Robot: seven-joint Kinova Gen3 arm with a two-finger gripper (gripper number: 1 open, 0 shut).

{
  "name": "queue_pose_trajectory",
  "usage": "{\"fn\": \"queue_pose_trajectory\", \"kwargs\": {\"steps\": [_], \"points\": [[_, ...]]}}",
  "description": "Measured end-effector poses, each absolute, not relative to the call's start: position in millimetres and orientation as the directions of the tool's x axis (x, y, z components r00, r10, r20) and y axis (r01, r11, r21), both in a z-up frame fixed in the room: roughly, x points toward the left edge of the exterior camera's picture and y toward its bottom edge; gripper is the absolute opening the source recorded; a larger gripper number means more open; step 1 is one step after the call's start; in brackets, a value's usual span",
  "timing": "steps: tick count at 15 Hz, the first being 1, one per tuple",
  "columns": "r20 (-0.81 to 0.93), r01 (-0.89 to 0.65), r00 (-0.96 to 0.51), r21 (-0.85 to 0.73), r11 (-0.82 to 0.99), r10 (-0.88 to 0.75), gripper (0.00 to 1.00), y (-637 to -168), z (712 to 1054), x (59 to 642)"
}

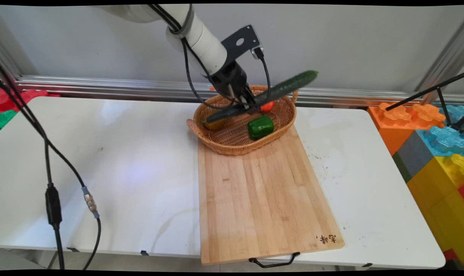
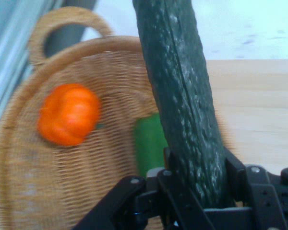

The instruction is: Place the picked object on the cutting board

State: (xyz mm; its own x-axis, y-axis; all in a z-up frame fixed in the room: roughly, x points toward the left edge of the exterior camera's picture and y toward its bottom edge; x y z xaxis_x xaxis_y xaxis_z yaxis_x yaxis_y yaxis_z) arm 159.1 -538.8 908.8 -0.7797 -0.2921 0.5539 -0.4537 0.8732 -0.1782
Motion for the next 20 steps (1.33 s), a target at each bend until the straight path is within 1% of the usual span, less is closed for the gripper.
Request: {"fn": "queue_pose_trajectory", "kwargs": {"steps": [4, 8, 12, 17, 20], "points": [[0.541, -0.407, -0.786, -0.09, 0.909, -0.298, 0.0, -489, 912, 139], [0.52, -0.351, -0.799, 0.009, 0.936, -0.304, 0.0, -444, 898, 125], [0.497, -0.294, -0.818, 0.069, 0.953, -0.289, 0.0, -414, 866, 120], [0.475, -0.272, -0.833, 0.096, 0.958, -0.284, 0.0, -403, 821, 117], [0.468, -0.264, -0.837, 0.107, 0.959, -0.283, 0.0, -400, 802, 115]]}}
